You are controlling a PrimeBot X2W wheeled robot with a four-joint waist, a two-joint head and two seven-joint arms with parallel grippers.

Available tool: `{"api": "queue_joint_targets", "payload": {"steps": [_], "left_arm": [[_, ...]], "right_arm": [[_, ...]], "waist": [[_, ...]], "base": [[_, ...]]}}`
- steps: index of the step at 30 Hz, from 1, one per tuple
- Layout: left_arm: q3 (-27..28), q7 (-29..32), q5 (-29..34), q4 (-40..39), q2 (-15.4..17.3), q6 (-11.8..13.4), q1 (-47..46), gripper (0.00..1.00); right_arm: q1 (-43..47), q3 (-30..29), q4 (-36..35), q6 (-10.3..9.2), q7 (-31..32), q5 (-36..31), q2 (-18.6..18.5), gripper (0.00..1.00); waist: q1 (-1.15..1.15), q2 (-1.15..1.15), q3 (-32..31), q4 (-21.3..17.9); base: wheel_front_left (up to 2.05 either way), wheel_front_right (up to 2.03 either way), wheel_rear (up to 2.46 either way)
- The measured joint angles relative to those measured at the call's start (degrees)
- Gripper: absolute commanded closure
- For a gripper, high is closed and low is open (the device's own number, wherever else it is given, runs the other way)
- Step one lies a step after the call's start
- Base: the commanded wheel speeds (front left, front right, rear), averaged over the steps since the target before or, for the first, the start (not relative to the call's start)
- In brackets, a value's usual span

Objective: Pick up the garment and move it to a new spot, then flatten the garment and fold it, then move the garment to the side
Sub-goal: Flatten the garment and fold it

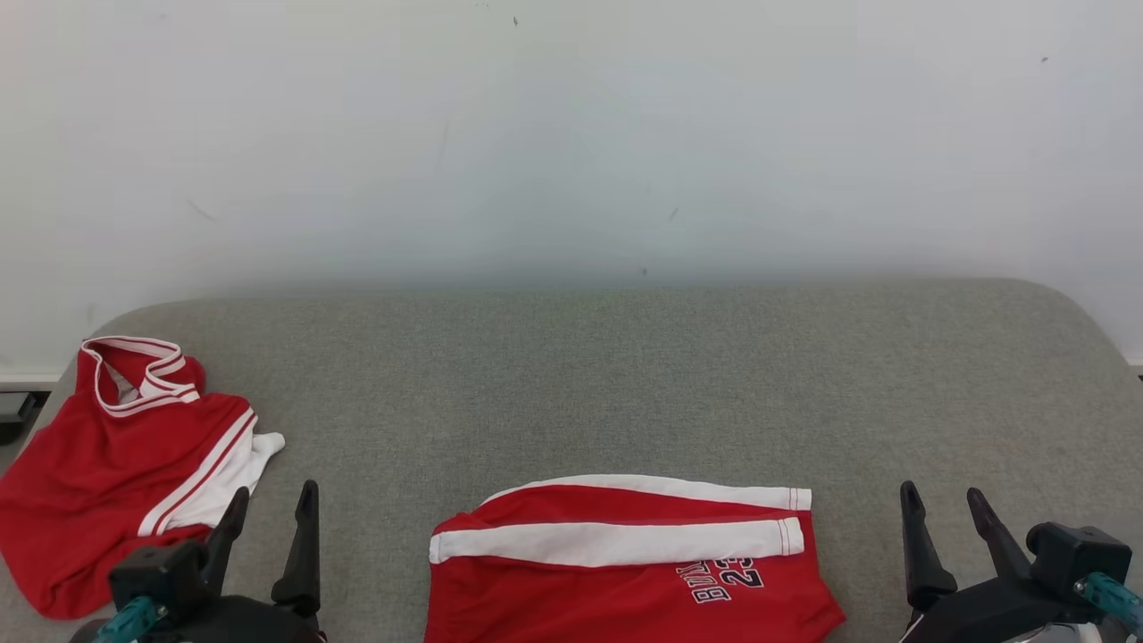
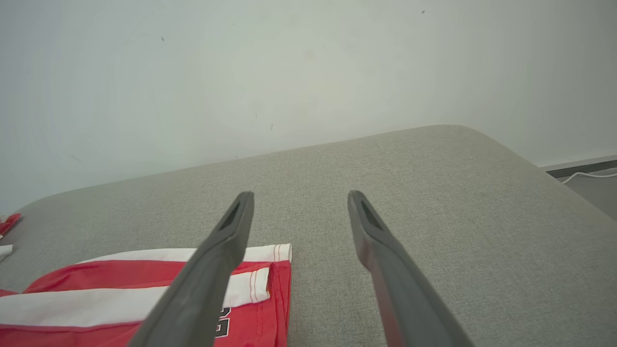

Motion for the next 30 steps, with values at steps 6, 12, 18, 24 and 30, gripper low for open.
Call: {"api": "queue_joint_targets", "payload": {"steps": [6,12,18,24,30], "left_arm": [[0.68,1.09,0.92,-0.35,-0.55,0.00,1.05,0.00],[1.09,1.91,2.44,-1.46,-1.10,0.00,1.25,0.00],[1.27,2.80,3.03,-2.00,-1.36,0.00,2.15,0.00],[1.31,3.77,3.39,-2.76,-1.57,0.00,2.25,0.00],[1.19,4.80,3.75,-3.65,-1.85,0.00,2.29,0.00]], "right_arm": [[-0.19,0.30,0.65,0.52,-0.74,0.40,0.60,0.00],[-0.69,0.46,1.12,0.58,-1.41,0.57,0.77,0.00],[-0.69,0.44,1.70,0.79,-1.66,1.04,0.82,0.00],[-0.68,0.48,2.25,0.98,-1.59,1.04,0.81,0.00],[-0.89,1.26,5.24,0.90,3.54,0.98,0.01,0.00]], "waist": [[0.00,0.00,0.06,-0.19],[0.00,0.00,0.18,-0.18],[0.00,0.00,0.32,-0.02],[0.00,0.00,0.60,0.16],[0.00,0.00,1.51,0.42]], "base": [[0.00,0.00,0.00],[0.00,0.00,0.00],[0.00,0.00,0.00],[0.00,0.00,0.00],[0.00,0.00,0.00]]}}
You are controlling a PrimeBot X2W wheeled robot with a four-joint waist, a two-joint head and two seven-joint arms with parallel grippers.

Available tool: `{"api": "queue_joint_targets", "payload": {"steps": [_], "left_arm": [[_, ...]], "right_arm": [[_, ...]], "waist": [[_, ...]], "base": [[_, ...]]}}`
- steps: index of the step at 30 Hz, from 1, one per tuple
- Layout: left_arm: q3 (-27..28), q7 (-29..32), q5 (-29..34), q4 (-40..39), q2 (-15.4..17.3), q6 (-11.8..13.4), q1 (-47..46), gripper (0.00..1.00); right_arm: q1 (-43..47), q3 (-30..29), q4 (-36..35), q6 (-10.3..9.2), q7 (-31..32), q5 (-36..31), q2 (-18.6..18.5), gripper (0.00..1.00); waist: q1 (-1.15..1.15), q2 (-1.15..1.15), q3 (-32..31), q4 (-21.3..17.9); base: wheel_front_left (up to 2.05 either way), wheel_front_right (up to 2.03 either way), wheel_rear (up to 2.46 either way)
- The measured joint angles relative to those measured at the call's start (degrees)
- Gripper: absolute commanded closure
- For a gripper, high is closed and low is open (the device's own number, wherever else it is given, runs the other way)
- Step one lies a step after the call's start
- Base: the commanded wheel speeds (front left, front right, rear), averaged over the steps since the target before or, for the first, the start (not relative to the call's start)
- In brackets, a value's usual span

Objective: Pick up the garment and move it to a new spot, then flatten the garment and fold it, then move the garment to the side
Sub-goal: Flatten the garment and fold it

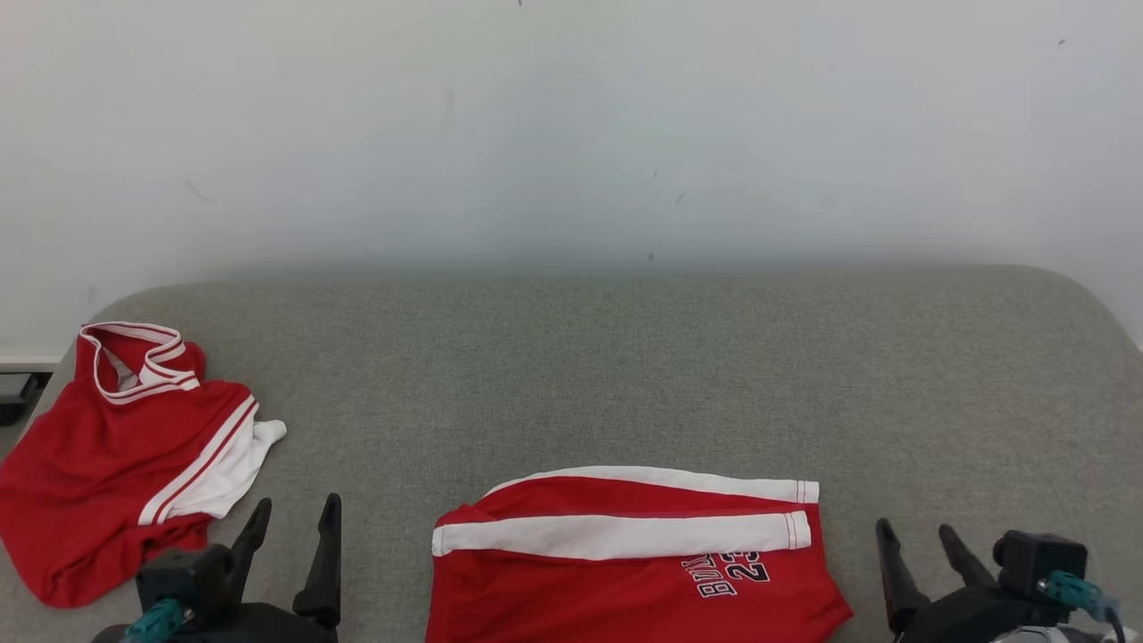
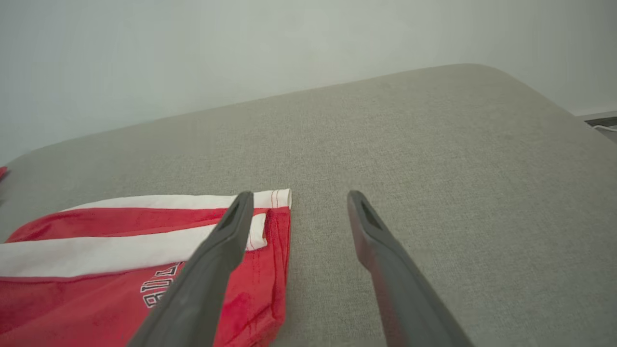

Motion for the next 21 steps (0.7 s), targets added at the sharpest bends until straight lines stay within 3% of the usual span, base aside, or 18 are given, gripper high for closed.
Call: {"api": "queue_joint_targets", "payload": {"steps": [6,21], "left_arm": [[-1.20,1.10,0.41,-0.21,-0.68,0.00,-0.34,0.00],[-3.11,2.79,1.47,-0.18,-1.64,-0.32,-1.92,0.00]], "right_arm": [[-3.61,1.47,4.43,-0.43,6.72,-1.13,-1.80,0.00],[-11.64,2.81,17.75,-1.45,16.17,-1.02,-0.58,0.00]], "waist": [[0.00,0.00,0.99,0.81],[0.00,0.00,2.73,4.08]], "base": [[0.00,0.00,0.00],[0.00,0.00,0.00]]}}
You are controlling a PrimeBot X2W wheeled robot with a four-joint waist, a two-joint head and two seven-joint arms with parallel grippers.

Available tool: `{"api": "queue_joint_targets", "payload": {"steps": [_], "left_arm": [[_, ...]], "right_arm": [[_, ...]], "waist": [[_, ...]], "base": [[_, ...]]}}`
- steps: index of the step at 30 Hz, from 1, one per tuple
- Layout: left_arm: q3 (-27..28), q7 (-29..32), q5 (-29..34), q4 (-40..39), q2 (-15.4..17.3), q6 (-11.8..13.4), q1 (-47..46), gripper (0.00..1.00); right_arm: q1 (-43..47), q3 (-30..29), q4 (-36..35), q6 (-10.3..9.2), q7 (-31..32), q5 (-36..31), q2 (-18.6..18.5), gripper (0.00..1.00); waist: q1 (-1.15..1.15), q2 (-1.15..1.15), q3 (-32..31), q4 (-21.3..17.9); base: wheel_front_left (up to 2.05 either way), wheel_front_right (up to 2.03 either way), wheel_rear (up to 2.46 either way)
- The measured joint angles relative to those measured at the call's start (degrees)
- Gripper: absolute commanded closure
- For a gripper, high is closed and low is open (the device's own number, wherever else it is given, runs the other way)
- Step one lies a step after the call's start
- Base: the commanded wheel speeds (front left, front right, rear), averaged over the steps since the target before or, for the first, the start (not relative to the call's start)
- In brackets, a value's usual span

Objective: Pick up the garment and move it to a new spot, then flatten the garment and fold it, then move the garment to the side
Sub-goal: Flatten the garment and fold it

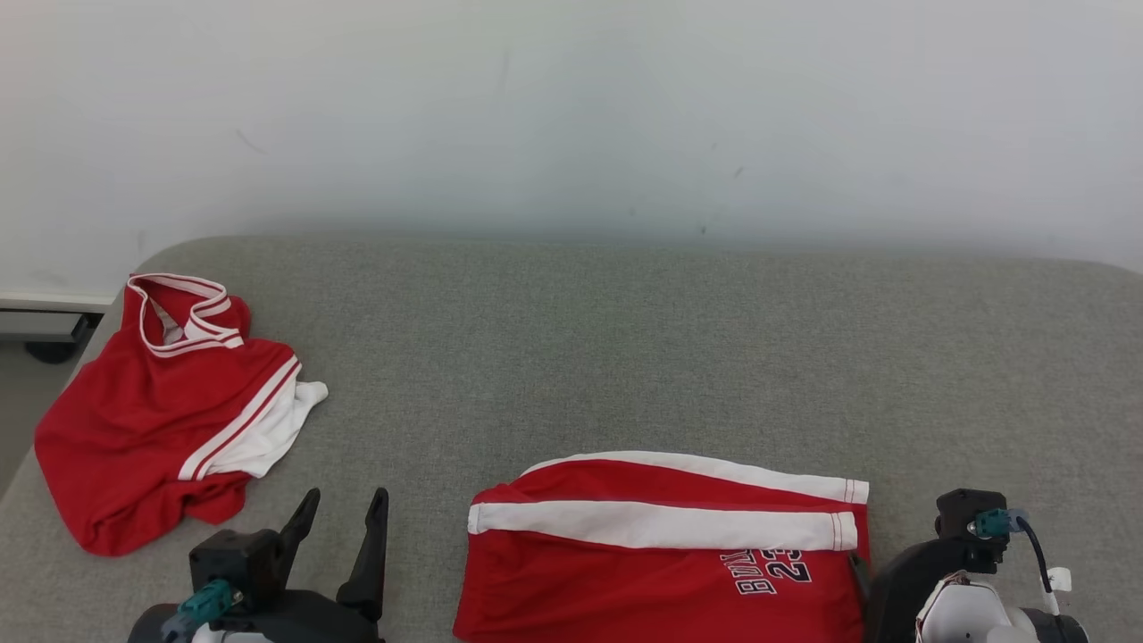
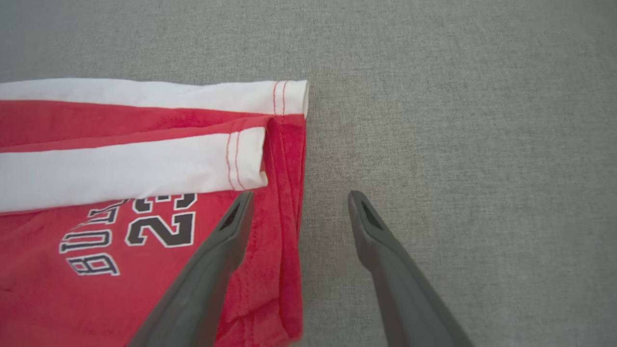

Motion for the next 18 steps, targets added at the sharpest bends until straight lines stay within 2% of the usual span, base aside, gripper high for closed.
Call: {"api": "queue_joint_targets", "payload": {"steps": [18], "left_arm": [[-1.32,1.01,0.41,0.19,-0.08,-0.57,-0.91,0.00]], "right_arm": [[-4.17,-1.13,7.93,-0.74,3.44,0.02,0.86,0.00]], "waist": [[0.00,0.00,0.97,3.23]], "base": [[0.00,0.00,0.00]]}}
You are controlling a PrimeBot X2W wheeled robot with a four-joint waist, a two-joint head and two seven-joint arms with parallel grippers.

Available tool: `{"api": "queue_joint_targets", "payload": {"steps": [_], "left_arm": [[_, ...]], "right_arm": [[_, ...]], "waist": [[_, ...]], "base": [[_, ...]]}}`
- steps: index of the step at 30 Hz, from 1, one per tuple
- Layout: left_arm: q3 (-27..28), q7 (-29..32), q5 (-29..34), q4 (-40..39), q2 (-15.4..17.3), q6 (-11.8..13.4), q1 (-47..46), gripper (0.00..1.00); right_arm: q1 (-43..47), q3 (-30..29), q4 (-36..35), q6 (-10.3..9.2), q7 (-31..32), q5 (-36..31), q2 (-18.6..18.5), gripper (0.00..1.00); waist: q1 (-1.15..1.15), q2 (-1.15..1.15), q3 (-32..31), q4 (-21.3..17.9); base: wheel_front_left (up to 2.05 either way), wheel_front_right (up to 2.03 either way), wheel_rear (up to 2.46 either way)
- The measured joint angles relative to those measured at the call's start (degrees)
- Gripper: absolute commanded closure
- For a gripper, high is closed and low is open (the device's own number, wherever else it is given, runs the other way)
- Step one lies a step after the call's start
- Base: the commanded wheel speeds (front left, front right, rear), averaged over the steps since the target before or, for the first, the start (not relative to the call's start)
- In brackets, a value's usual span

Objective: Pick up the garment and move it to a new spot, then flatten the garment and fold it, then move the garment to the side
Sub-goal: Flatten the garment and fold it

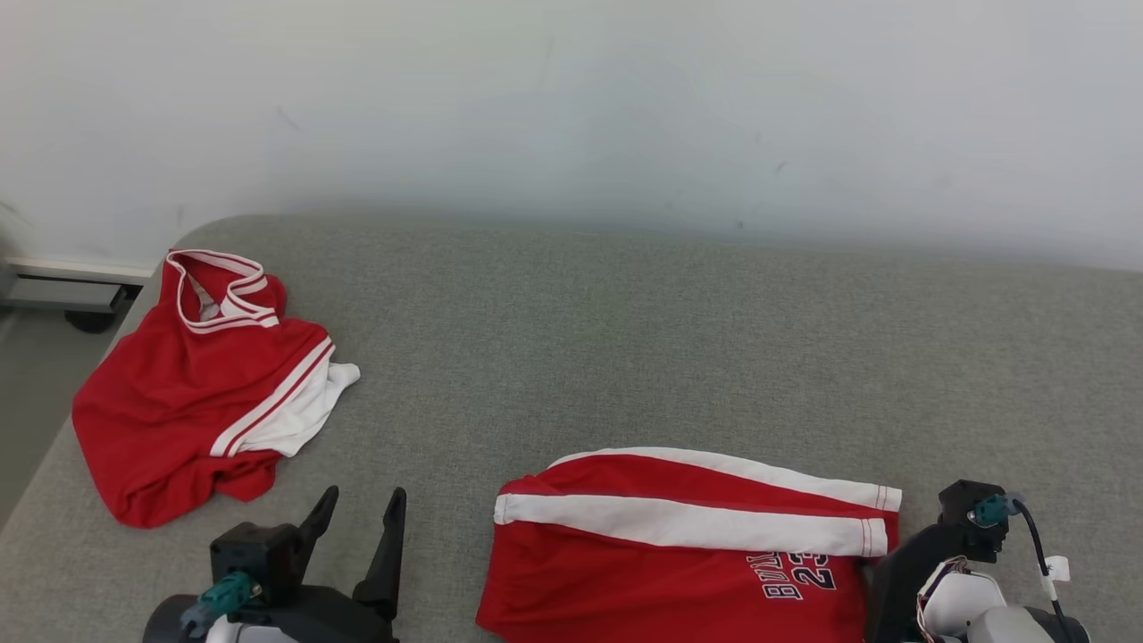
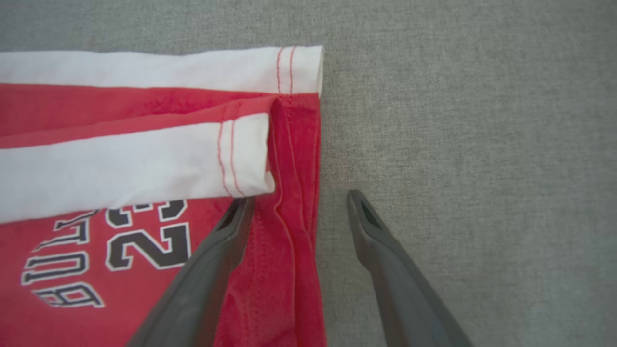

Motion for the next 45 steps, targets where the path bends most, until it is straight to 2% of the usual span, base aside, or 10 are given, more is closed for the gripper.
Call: {"api": "queue_joint_targets", "payload": {"steps": [1,3,4,5,6,7,8,17,36,45], "left_arm": [[-0.16,0.03,0.00,0.00,-0.01,-0.01,-0.01,0.00],[-0.53,0.24,0.00,0.02,-0.10,-0.40,-0.01,0.00],[-0.67,0.27,0.01,0.03,-0.12,-0.45,-0.02,0.00],[-0.68,0.34,0.01,0.03,-0.15,-0.44,-0.02,0.00],[-0.75,0.42,0.01,0.07,-0.15,-0.45,-0.05,0.00],[-0.67,0.42,0.01,0.05,-0.13,-0.44,-0.05,0.00],[-0.58,0.42,0.01,0.07,-0.08,-0.44,-0.05,0.00],[-0.24,0.43,0.00,0.04,0.09,-0.44,-0.01,0.00],[0.19,0.49,-0.01,-0.51,0.14,-0.38,0.32,0.00],[0.23,0.51,-0.03,-0.46,0.12,-0.38,0.32,0.00]], "right_arm": [[-0.42,-0.34,0.48,-0.01,0.01,0.08,0.11,0.00],[-0.86,-0.73,1.21,-0.03,0.49,0.37,0.20,0.29],[-0.96,-0.88,1.37,-0.10,0.49,0.54,0.21,0.55],[-1.20,-0.89,1.68,-0.20,0.52,0.56,0.23,0.55],[-1.73,-1.08,2.26,-0.24,0.70,0.78,0.41,0.66],[-1.94,-0.99,2.63,-0.24,0.70,0.93,0.55,0.90],[-2.19,-0.94,2.90,-0.24,0.71,1.01,0.76,1.00],[-2.82,-3.32,3.30,-0.24,0.93,2.27,0.87,1.00],[-2.49,-15.89,-1.21,-0.32,1.02,-3.86,-10.55,1.00],[-1.07,-7.87,-10.27,0.76,4.61,-4.00,-4.58,1.00]], "waist": [[0.00,0.00,0.04,0.16],[0.00,0.00,0.14,0.47],[0.00,0.00,0.19,0.63],[0.00,0.00,0.23,0.78],[0.00,0.00,0.29,1.06],[0.00,0.00,0.31,1.17],[0.00,0.00,0.31,1.23],[0.00,0.00,0.14,1.31],[0.00,0.00,0.57,-0.49],[0.00,0.00,0.55,-0.76]], "base": [[0.00,0.00,0.00],[0.00,0.00,0.00],[0.00,0.00,0.00],[0.00,0.00,0.00],[0.00,0.00,0.00],[0.00,0.00,0.00],[0.00,0.00,0.00],[0.00,0.00,0.00],[0.00,0.00,0.00],[0.00,0.00,0.00]]}}
